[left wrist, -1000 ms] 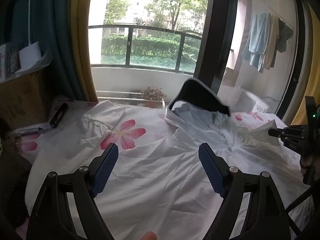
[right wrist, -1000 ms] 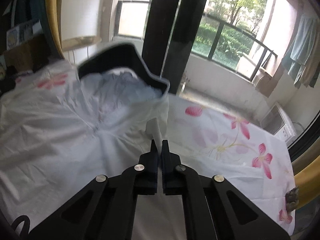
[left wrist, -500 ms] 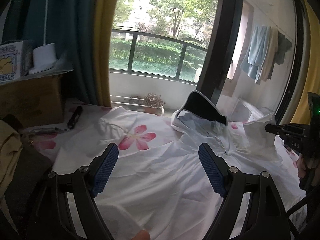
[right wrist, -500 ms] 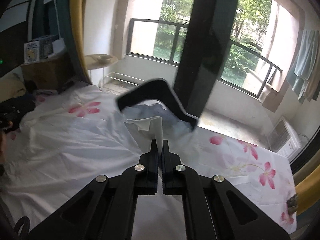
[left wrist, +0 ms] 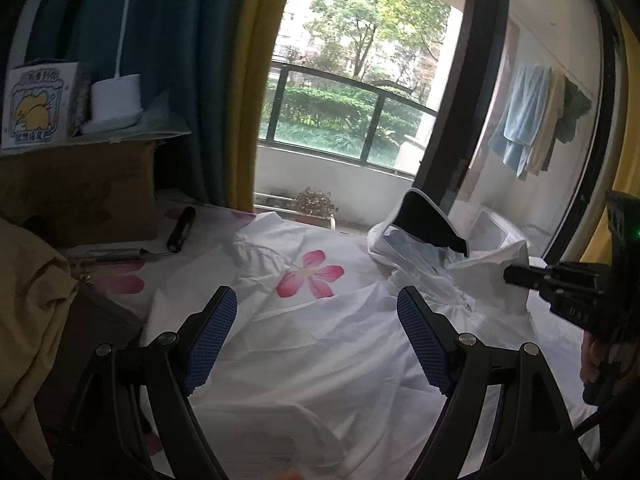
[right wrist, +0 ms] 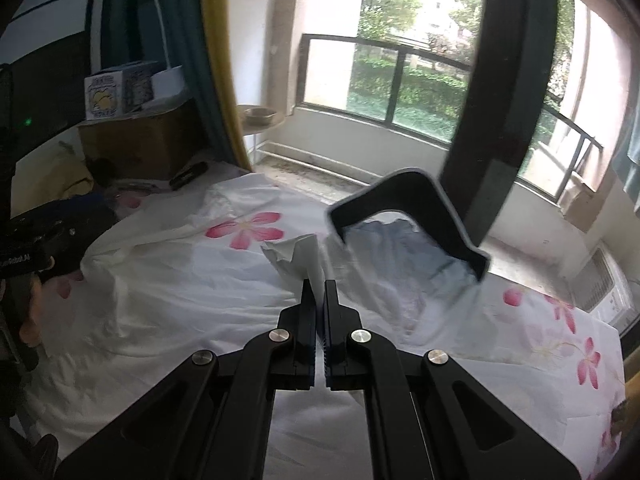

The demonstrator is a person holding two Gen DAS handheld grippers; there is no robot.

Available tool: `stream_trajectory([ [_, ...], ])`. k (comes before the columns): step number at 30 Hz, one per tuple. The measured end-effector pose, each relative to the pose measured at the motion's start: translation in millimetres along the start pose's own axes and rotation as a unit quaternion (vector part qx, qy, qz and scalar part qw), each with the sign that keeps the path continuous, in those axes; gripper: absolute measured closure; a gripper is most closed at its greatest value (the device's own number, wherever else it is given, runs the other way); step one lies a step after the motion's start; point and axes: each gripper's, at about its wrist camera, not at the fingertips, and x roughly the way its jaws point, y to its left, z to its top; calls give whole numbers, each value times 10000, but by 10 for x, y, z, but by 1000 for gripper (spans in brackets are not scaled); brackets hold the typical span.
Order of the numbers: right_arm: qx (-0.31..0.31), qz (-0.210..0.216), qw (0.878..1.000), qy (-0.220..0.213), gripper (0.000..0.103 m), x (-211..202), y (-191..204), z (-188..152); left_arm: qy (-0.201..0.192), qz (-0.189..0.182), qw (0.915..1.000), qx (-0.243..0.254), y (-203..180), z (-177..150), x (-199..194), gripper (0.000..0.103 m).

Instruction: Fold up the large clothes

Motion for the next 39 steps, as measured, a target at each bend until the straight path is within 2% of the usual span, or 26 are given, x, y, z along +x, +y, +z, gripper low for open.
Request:
stream_trajectory([
  [9, 6, 461, 9985, 289, 101, 354, 329, -13, 279, 103, 9996, 22, 174, -70, 117, 18],
  [16, 193, 624, 9958, 634, 101, 715, 462, -107, 466, 151, 9988, -84, 319, -150, 252, 18],
  [19, 364, 756, 9932, 812, 100, 840, 491, -162, 581, 102, 9982, -107, 339, -166, 308, 18],
  [22, 353, 951, 9872, 1228, 100, 992, 577, -245, 716, 1, 9973, -168, 351, -187, 359, 18],
  [23, 326, 976, 9857, 1333, 97, 1029, 593, -269, 770, -22, 9969, -179, 351, -192, 378, 18],
  [25, 325, 1060, 9853, 1299, 83, 1011, 607, -295, 838, 3, 9964, -112, 330, -195, 404, 18],
  [27, 434, 1160, 9837, 1301, 30, 959, 586, -288, 928, 37, 9957, 24, 283, -191, 434, 18],
  [28, 478, 1149, 9846, 1231, 25, 919, 565, -286, 952, 48, 9954, 72, 264, -183, 441, 18],
  [31, 542, 1074, 9877, 1001, 25, 732, 485, -257, 946, 48, 9953, 204, 210, -126, 439, 19],
  [32, 570, 931, 9897, 924, 25, 646, 424, -248, 930, 69, 9952, 292, 180, -94, 439, 19],
  [39, 844, 273, 9938, 674, 25, 254, -73, -311, 1051, -41, 9924, 638, 70, 102, 616, 38],
])
